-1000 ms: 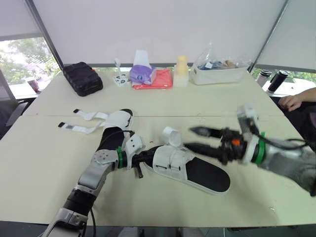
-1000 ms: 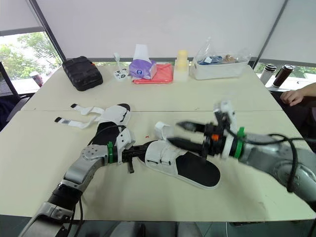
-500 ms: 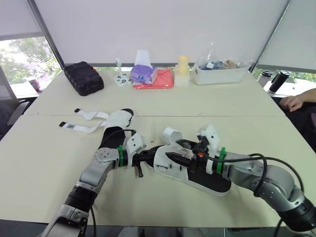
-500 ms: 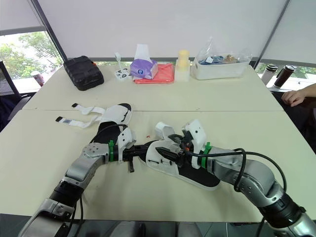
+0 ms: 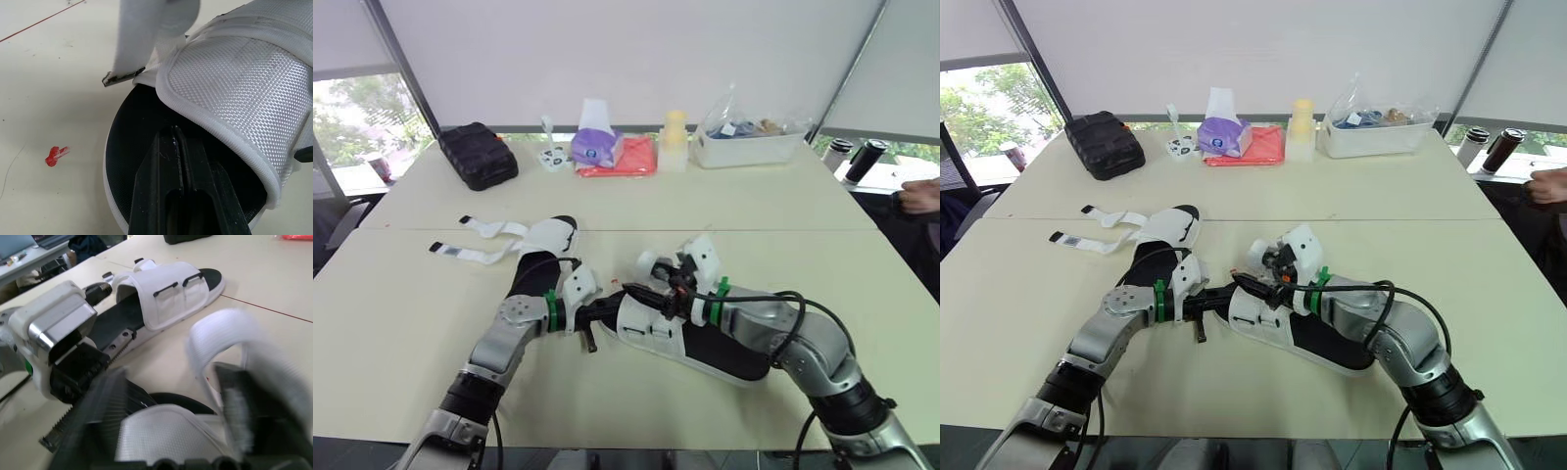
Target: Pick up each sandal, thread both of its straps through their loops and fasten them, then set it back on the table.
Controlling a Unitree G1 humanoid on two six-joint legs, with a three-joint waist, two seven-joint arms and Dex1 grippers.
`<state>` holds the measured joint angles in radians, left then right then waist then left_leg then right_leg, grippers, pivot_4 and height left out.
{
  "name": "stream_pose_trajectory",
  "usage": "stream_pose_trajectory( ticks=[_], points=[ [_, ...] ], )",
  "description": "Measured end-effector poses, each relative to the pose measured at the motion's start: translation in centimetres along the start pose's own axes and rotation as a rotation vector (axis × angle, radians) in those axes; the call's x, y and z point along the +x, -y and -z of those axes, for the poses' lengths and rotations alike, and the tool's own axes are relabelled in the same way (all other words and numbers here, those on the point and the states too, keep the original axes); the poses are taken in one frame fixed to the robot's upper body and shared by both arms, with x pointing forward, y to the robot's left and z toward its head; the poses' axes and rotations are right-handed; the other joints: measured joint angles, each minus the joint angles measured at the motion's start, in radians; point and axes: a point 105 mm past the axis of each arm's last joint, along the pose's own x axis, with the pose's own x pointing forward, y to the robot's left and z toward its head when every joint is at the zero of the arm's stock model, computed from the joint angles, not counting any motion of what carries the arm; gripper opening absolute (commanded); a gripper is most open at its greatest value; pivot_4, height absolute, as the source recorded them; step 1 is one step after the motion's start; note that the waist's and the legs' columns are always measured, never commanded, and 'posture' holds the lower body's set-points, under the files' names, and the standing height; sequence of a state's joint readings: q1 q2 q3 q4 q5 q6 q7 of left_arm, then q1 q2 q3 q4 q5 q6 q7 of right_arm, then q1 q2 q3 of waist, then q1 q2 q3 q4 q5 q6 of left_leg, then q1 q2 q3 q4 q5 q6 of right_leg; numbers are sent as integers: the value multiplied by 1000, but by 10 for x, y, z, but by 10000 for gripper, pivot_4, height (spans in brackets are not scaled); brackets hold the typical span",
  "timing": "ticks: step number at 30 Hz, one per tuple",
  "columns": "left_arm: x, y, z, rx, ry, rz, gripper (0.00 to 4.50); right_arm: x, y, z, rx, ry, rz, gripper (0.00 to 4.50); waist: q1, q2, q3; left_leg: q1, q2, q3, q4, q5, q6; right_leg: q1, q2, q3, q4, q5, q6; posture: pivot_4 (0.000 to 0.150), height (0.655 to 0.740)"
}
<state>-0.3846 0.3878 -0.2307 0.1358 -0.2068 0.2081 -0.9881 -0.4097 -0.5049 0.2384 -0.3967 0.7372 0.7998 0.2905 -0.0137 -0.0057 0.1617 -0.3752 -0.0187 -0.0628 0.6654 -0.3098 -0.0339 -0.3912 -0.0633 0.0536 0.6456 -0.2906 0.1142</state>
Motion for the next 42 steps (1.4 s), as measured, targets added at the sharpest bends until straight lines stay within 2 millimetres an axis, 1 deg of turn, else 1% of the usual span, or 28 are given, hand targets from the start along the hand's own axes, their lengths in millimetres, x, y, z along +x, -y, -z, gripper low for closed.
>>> stream_pose_trajectory(
  ticks=[2, 3, 5, 9, 11, 13, 17, 18, 19, 22, 23, 25, 26, 28, 29, 32, 33, 38, 42],
  points=[
    [0, 0, 0, -1, 0, -4, 0, 0, 2, -2, 24, 6, 7, 2837, 0, 0, 0, 0, 0, 0, 0, 0, 0, 0, 0, 0, 0, 0, 0, 1500, 7400],
    [0, 0, 0, -1, 0, -6, 0, -1, 3, -3, 52, 12, 9, 1358, 0, 0, 0, 0, 0, 0, 0, 0, 0, 0, 0, 0, 0, 0, 0, 1500, 7400],
    [0, -1, 0, -2, 0, -8, 0, -1, 6, -12, 128, 46, 11, 1358, 0, 0, 0, 0, 0, 0, 0, 0, 0, 0, 0, 0, 0, 0, 0, 1500, 7400],
    [1, 0, 0, -2, 2, -7, 0, -6, 13, -39, 319, 131, -15, 1358, 0, 0, 0, 0, 0, 0, 0, 0, 0, 0, 0, 0, 1, 0, 0, 1500, 7400],
    [1, 0, 0, -2, 3, -6, 0, -11, 14, -45, 462, 147, -63, 1358, 0, 0, 0, 0, 0, 0, 0, 0, 0, 0, -1, 0, 1, 0, 0, 1500, 7400],
    [1, 0, 0, -2, 4, -6, 0, -16, 15, -46, 587, 139, -105, 1358, 0, 0, 0, 0, 0, 0, 0, 0, 0, 0, -2, 0, 1, 0, 0, 1500, 7400],
    [1, 0, 0, -1, 4, -5, 0, -25, 14, -41, 718, 61, -140, 1358, -1, 0, 0, -1, 0, 0, 0, 0, 0, 0, -2, 0, 0, 0, 0, 1500, 7400],
    [1, 0, 0, -1, 4, -4, 0, -28, 13, -37, 720, 29, -136, 1358, 0, 0, 0, -1, 0, 0, 0, 0, 0, 0, -2, 0, 0, 0, 0, 1500, 7400],
    [2, 1, 0, -1, 5, -3, 0, -33, 13, -25, 704, -46, -114, 1358, 1, 0, 0, -1, 0, 0, 0, 0, 0, 1, -2, 0, 0, 0, 0, 1500, 7400],
    [0, 0, 1, -2, 5, -7, 0, -37, 10, 4, 710, -161, -78, 1358, -2, 0, 0, -1, 0, 0, 0, 0, 0, 1, -1, 0, -1, 0, 0, 1500, 7400],
    [0, 0, 1, -2, 5, -9, 0, -37, 9, 8, 702, -179, -72, 1358, -2, 0, 0, -1, 0, 0, 0, 0, 0, 0, -1, 0, -1, 0, 0, 1500, 7400],
    [0, 0, 1, -3, 5, -9, 0, -36, 8, 8, 620, -189, -53, 1358, -1, 0, 0, 0, 0, 0, 0, 0, 0, 1, -1, 0, 0, 0, 0, 1500, 7400],
    [0, 0, 1, -3, 5, -8, 0, -36, 7, 8, 585, -190, -49, 3649, -1, 0, 0, 0, 0, 0, 0, 0, 0, 1, 0, 0, -1, 0, 0, 1500, 7400],
    [1, 1, 1, -2, 6, -7, 0, -35, 7, 7, 526, -178, -39, 9913, -1, 0, 0, 0, 0, 0, 0, 0, 0, 1, 0, 0, -1, 0, 0, 1500, 7400],
    [1, 1, 1, -1, 7, -6, 0, -34, 7, 6, 513, -171, -40, 13941, 0, 0, 0, 0, 0, 0, 0, 0, 0, 1, 0, 0, -1, 0, 0, 1500, 7400],
    [1, 1, 1, 2, 8, -5, 0, -35, 6, 4, 492, -146, -53, 28773, 0, 0, 0, 0, 0, 0, 0, 0, 0, 1, 0, 0, -1, 0, 1, 1500, 7400],
    [1, 1, 1, 3, 9, -5, 0, -36, 6, 3, 492, -138, -59, 32801, 1, 0, 0, 0, 0, 0, 0, 0, 0, 1, 0, 0, -1, 0, 0, 1500, 7400],
    [1, 1, 1, 6, 10, -4, 0, -44, 0, 2, 511, -112, -93, 32801, 0, 0, 0, -1, 0, 0, -1, 0, 0, 1, -1, 0, -1, 0, 0, 1500, 7400],
    [1, 1, 1, 5, 10, -5, 0, -45, -7, 1, 503, -110, -120, 32801, 0, 0, 0, 0, 0, 0, -1, 0, 0, 1, -1, 0, -1, 0, 0, 1500, 7400]
  ],
)
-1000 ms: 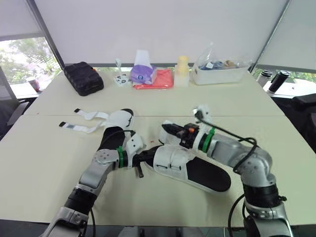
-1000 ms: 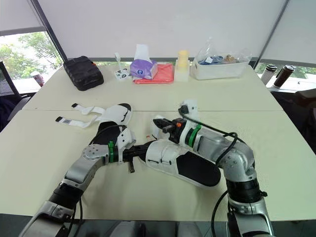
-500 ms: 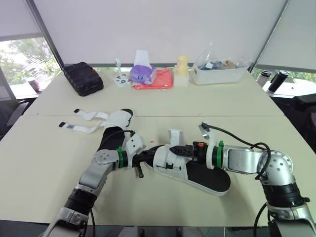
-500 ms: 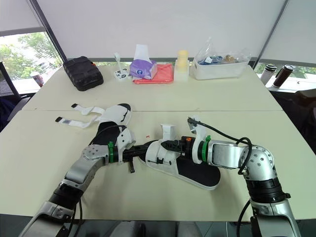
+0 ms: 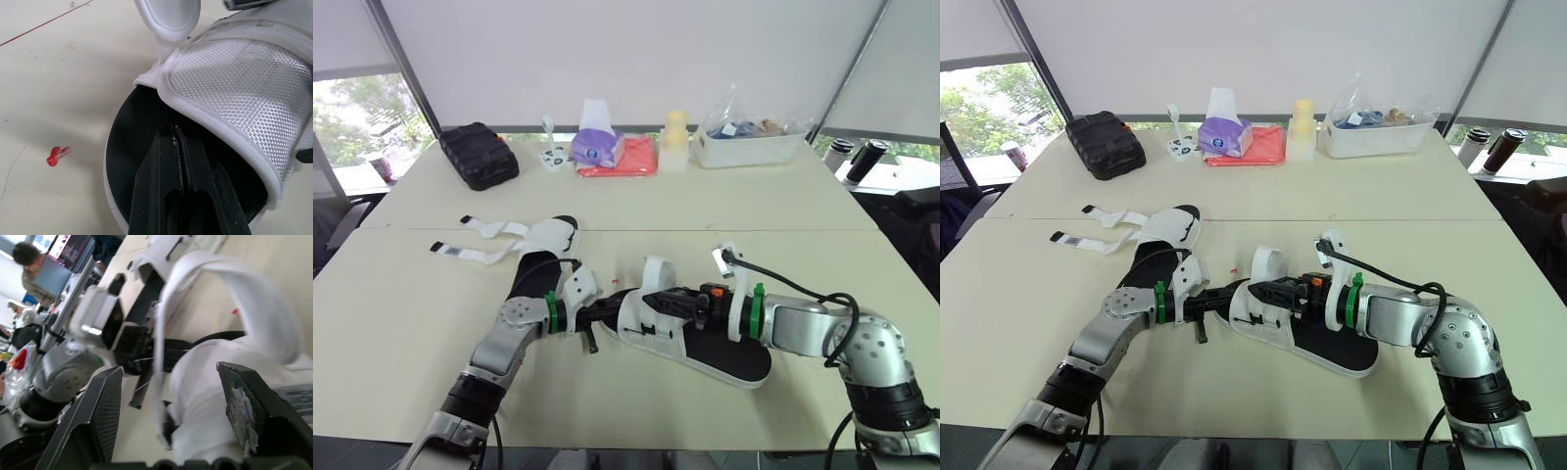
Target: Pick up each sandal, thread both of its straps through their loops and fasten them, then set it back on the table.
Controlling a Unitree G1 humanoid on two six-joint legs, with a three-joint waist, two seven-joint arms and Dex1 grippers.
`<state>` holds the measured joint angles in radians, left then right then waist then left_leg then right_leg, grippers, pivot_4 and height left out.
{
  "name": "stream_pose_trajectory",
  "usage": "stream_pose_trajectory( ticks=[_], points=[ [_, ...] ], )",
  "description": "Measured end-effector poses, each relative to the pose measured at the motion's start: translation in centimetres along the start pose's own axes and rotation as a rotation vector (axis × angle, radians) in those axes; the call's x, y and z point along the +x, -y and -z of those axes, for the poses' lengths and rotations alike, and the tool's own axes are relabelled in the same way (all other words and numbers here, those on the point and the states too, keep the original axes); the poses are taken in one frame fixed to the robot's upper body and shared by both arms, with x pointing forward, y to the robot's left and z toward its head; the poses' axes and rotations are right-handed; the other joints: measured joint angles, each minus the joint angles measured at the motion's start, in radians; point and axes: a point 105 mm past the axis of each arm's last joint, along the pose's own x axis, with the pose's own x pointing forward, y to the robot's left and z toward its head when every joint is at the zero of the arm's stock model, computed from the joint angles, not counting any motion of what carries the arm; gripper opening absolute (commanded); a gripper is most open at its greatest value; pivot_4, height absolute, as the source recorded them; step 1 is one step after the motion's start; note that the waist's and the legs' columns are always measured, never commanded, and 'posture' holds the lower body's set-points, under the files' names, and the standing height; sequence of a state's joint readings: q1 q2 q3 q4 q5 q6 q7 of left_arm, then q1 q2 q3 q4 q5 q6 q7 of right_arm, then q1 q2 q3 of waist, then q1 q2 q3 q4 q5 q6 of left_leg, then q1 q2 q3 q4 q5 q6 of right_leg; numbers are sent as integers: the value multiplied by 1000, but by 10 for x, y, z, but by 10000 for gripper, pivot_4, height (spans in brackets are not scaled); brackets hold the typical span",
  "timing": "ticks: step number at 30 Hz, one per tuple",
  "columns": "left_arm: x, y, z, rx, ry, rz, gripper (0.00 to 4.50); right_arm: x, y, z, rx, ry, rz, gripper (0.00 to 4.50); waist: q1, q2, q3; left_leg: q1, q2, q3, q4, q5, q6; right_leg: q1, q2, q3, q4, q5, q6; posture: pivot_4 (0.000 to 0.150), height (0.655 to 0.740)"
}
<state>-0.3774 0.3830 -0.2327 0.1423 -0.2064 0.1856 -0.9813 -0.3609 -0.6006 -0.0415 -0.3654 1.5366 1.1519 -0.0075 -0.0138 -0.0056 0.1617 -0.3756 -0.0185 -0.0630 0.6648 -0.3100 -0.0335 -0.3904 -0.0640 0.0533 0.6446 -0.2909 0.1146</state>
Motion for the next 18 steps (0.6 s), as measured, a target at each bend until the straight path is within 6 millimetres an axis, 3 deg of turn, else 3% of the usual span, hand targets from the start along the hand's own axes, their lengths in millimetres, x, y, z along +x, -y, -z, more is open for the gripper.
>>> stream_pose_trajectory(
  ticks=[9, 10, 11, 16, 18],
  points=[
    [0, 0, 1, -2, 0, -1, 0, 3, 0, 7, -5, -30, -1, 32801, 0, 0, 0, 0, 0, 0, 0, 0, 0, 0, 0, 0, 0, 0, 0, 1500, 7400],
    [0, 0, 1, -3, 0, -1, 0, 3, 0, 8, -7, -34, 0, 27286, 0, 0, 0, 0, 0, 0, 0, 0, 0, 0, 0, 0, 0, 0, 0, 1500, 7400],
    [0, 0, 1, -4, 0, -2, 0, 4, 1, 8, -6, -37, 3, 24941, 0, 0, 0, 0, 0, 0, 0, 0, 0, 0, 0, 0, 0, 0, 0, 1500, 7400],
    [0, 0, 2, -6, -1, -4, 0, 6, 3, 13, -9, -63, 13, 504, 0, 0, 0, 0, 0, 0, 0, 0, 0, 0, 0, 0, 0, 0, 0, 1500, 7400],
    [0, 0, 2, -6, -1, -4, 0, 7, 2, 13, -8, -64, 7, 504, 0, 0, 0, 0, 0, 0, 0, 0, 0, 0, 0, 0, 0, 0, 0, 1500, 7400]
  ],
)
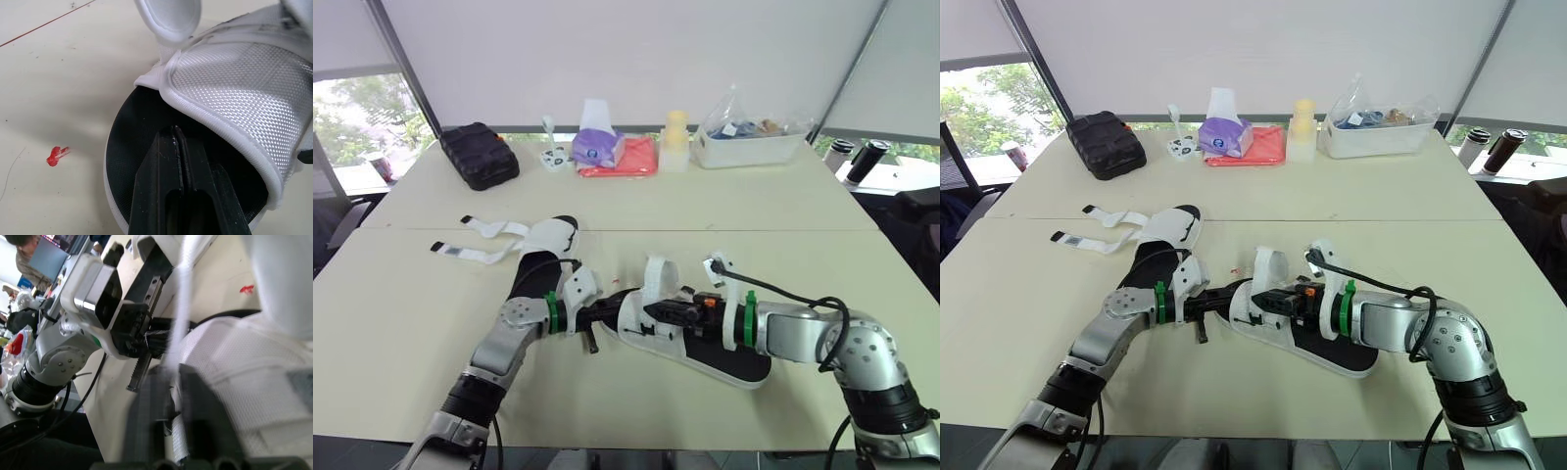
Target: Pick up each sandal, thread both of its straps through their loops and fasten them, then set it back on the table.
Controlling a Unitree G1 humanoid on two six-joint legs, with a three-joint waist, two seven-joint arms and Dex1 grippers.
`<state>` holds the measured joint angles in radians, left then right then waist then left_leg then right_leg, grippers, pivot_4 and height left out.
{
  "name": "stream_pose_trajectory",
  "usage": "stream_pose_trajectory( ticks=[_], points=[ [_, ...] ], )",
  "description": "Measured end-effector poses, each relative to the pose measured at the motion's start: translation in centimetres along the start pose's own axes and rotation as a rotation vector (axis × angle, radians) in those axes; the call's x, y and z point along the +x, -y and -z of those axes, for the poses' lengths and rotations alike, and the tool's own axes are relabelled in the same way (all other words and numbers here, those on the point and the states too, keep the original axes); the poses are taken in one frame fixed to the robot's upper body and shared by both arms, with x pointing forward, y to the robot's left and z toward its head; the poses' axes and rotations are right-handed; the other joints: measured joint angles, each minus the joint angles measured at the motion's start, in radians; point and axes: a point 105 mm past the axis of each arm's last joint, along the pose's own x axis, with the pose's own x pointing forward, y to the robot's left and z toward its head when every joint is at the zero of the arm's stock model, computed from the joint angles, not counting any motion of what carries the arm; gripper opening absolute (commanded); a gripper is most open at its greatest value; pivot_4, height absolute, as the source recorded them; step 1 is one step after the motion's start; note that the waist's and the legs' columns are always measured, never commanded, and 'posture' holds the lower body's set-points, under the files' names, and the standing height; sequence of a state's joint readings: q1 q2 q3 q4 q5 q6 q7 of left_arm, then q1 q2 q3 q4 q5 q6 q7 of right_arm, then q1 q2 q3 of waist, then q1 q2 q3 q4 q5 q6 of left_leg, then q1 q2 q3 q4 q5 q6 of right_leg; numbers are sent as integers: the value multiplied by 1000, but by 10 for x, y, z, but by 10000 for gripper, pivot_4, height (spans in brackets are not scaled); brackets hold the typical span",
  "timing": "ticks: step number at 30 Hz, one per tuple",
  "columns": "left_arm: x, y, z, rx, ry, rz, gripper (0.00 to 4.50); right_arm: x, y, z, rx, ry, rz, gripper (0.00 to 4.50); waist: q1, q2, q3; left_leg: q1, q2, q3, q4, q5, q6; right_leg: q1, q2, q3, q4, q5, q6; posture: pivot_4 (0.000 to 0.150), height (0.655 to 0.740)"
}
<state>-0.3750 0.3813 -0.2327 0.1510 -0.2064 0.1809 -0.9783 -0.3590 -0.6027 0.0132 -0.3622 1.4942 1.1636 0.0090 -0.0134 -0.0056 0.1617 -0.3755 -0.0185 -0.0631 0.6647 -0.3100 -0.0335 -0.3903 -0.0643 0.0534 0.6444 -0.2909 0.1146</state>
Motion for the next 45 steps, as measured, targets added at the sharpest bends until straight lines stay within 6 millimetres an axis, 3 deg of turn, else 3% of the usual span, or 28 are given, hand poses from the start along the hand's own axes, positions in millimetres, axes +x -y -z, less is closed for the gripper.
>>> stream_pose_trajectory(
  ticks=[9, 15, 25, 34, 45],
  points=[
    [0, 0, 0, -1, 0, -1, 0, 7, -24, -35, 18, 150, -131, 504, 0, 0, 0, 0, 0, 0, 0, 0, 0, 0, 0, 0, 0, 0, 0, 1500, 7400],
    [0, 0, 0, -1, 0, -1, 0, 18, -16, -19, 24, 88, -86, 504, 0, 0, 0, 0, 0, 0, 0, 0, 0, 0, -1, 0, 0, 0, 0, 1500, 7400],
    [0, 1, 0, -1, 2, -4, 0, 16, 5, -2, 36, 35, 5, 504, 0, 0, 0, 0, 0, 0, -1, 0, 0, 0, -1, 0, -1, 0, 0, 1500, 7400],
    [0, 1, 0, -1, 2, -4, 0, 14, -3, 8, 111, 11, -54, 504, 0, 0, 0, 0, 0, 0, -1, 0, 0, 0, -1, 0, -1, 0, 0, 1500, 7400],
    [0, 1, 0, 4, 4, -4, 0, 15, -3, 7, 152, 21, -37, 504, 0, 0, 0, 0, 0, 0, -1, 0, 0, 0, -1, 0, -2, 0, 0, 1500, 7400]
  ],
)
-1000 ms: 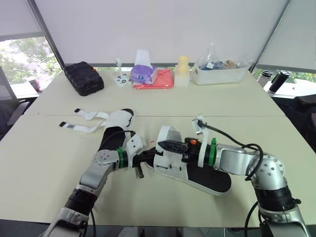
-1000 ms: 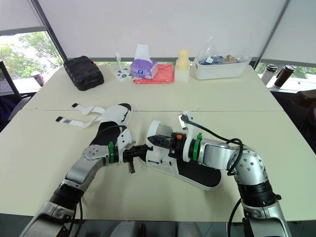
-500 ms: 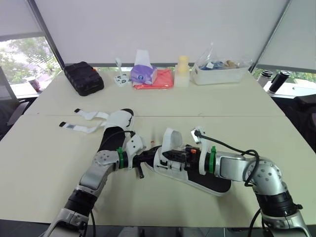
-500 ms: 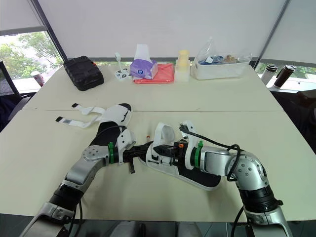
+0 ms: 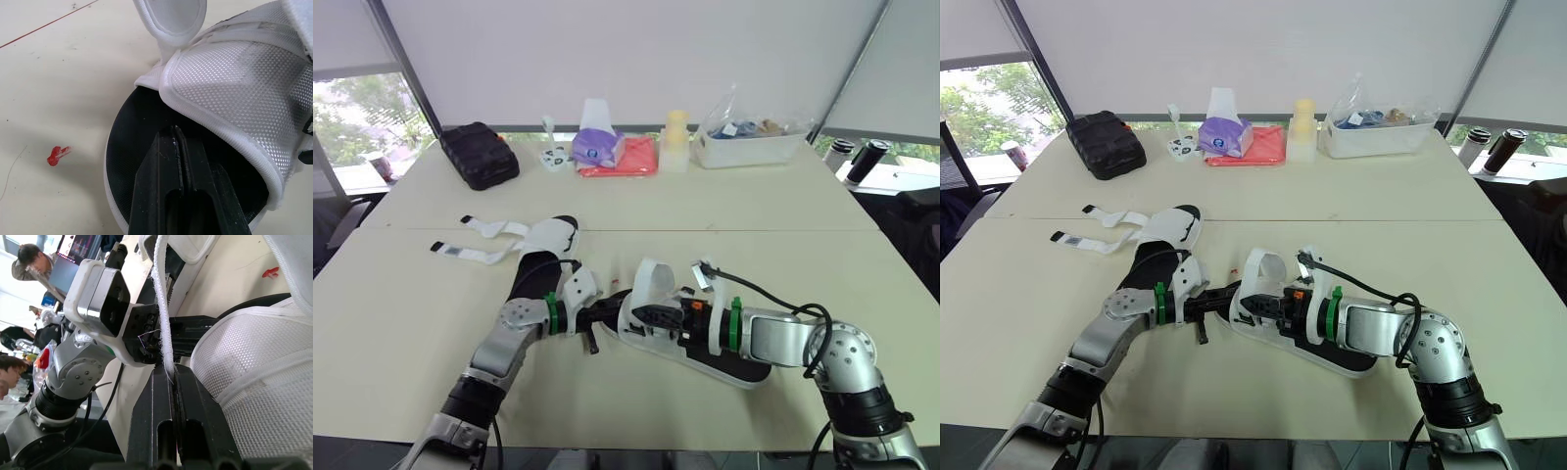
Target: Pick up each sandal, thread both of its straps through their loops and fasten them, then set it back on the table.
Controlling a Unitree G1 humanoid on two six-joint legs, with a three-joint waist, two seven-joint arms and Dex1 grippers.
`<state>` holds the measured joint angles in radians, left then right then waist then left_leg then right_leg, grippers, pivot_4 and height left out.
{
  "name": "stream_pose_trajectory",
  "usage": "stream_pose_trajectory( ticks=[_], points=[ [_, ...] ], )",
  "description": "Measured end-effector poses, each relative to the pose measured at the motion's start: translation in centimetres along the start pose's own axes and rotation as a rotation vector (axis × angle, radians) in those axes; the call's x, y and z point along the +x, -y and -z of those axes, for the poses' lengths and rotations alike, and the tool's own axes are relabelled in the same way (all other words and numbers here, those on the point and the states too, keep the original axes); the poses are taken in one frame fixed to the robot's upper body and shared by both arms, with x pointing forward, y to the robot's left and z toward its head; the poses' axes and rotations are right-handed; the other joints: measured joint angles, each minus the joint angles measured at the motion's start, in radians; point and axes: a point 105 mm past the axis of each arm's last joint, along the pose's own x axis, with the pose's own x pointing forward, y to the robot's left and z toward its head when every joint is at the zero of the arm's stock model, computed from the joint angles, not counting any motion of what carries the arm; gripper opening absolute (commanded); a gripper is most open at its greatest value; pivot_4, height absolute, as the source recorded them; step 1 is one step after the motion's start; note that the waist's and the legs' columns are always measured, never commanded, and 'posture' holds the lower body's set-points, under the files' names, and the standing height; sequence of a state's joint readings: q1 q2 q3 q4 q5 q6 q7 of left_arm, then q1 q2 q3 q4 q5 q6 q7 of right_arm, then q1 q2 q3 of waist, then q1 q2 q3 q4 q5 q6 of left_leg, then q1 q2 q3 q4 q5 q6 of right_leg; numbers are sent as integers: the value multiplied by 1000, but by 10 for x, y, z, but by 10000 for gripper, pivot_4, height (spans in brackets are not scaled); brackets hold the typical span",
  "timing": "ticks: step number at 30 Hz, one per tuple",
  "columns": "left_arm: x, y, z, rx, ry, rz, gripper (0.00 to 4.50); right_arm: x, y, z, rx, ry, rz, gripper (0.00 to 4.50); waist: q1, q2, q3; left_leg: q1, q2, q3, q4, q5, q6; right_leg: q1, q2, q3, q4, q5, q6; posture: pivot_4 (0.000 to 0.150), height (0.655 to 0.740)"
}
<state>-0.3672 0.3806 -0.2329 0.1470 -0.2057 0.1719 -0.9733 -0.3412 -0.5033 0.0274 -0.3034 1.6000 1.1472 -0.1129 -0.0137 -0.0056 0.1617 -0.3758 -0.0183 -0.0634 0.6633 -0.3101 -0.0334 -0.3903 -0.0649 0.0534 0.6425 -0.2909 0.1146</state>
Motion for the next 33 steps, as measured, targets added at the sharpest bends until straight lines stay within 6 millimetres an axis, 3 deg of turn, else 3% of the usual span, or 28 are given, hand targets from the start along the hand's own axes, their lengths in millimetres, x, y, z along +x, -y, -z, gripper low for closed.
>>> stream_pose_trajectory(
  ticks=[16, 25, 33],
  points=[
    [0, 1, 0, 2, 2, -2, 0, 3, -6, 1, 93, 4, -29, 504, 0, 0, 0, -1, 0, 0, -1, 0, 0, 0, -1, 0, -2, 0, 0, 1500, 7400],
    [0, 1, 0, 3, 3, -5, 0, 1, 3, 7, 73, -16, 7, 504, 0, 0, 0, -1, 1, 0, -1, 0, 0, 1, -1, 0, -5, 0, 0, 1500, 7400],
    [0, 2, 0, 4, 4, -6, 0, 3, 0, -2, 108, 29, -16, 504, 0, 0, 0, -1, 1, 0, -1, 0, 0, 1, -1, 0, -5, 0, 0, 1500, 7400]
  ],
)
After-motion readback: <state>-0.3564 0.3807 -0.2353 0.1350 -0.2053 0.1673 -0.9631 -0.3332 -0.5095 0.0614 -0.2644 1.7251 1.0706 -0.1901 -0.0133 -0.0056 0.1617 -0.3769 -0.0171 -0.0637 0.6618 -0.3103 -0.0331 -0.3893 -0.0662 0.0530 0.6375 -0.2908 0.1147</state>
